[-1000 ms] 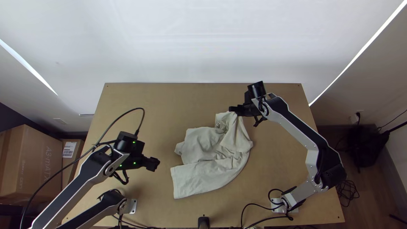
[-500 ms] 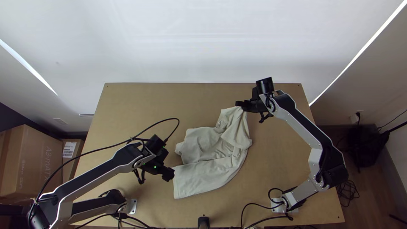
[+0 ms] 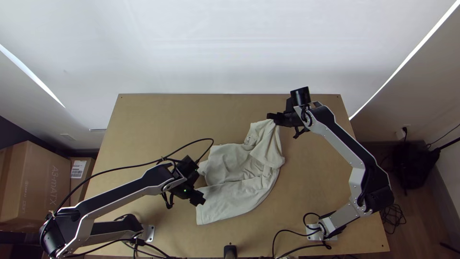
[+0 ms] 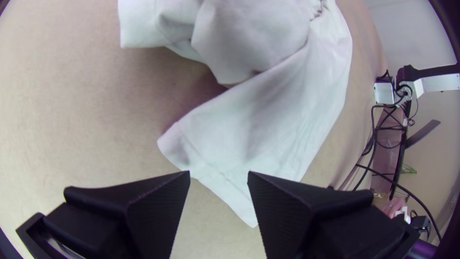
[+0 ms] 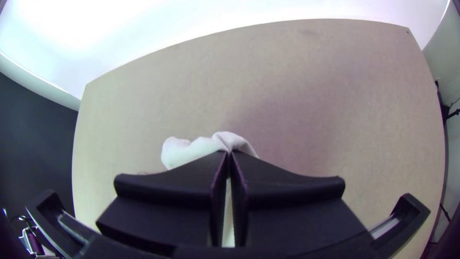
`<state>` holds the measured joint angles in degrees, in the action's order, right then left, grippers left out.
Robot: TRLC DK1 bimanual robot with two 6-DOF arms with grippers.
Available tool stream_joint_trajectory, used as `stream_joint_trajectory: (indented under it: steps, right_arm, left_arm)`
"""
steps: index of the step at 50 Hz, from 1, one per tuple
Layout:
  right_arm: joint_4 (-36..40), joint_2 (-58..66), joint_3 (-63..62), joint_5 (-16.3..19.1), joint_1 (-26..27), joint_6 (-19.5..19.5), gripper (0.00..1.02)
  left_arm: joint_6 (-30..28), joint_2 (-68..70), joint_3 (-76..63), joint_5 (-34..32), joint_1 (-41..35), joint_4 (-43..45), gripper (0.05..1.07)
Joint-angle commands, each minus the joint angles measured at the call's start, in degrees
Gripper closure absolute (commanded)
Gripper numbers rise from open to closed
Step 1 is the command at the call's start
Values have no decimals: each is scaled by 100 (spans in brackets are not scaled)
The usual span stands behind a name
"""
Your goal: Fold the t-shirt
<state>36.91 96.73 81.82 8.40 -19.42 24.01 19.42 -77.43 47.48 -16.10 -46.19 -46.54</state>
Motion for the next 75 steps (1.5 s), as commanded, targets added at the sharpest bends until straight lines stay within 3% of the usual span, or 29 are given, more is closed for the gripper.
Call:
stream_joint_trajectory:
  steps: [1, 4, 29, 31, 34, 36, 50, 64, 75]
  right_arm:
    - [-34, -137, 220, -14, 0, 121, 100]
    - [-34, -137, 247, -14, 0, 121, 100]
    - [-17, -225, 317, -14, 35, 113, 100]
    - [-17, -242, 326, -14, 35, 113, 100]
    - [-17, -251, 326, -14, 35, 104, 100]
    - [-17, -260, 326, -14, 44, 104, 100]
    - [36, -330, 194, -23, 378, -37, 100]
    - [54, -796, -79, -23, 1195, -626, 100]
    - [62, -1323, -52, -23, 1898, -1127, 100]
  left_arm:
    - [123, -71, 68, -25, -135, 14, 36]
    - [115, -88, 68, -25, -171, 14, 32]
    - [88, -642, -143, 397, -452, 409, 33]
    - [88, -651, -178, 441, -469, 497, 44]
    - [97, -536, -292, 476, -469, 726, 86]
    - [106, -449, -354, 511, -469, 849, 105]
    - [-149, 342, 130, 529, 32, 84, 105]
    - [-993, 931, 1404, 485, 1983, -408, 105]
    - [-1634, 1098, 2081, 494, 3152, -30, 105]
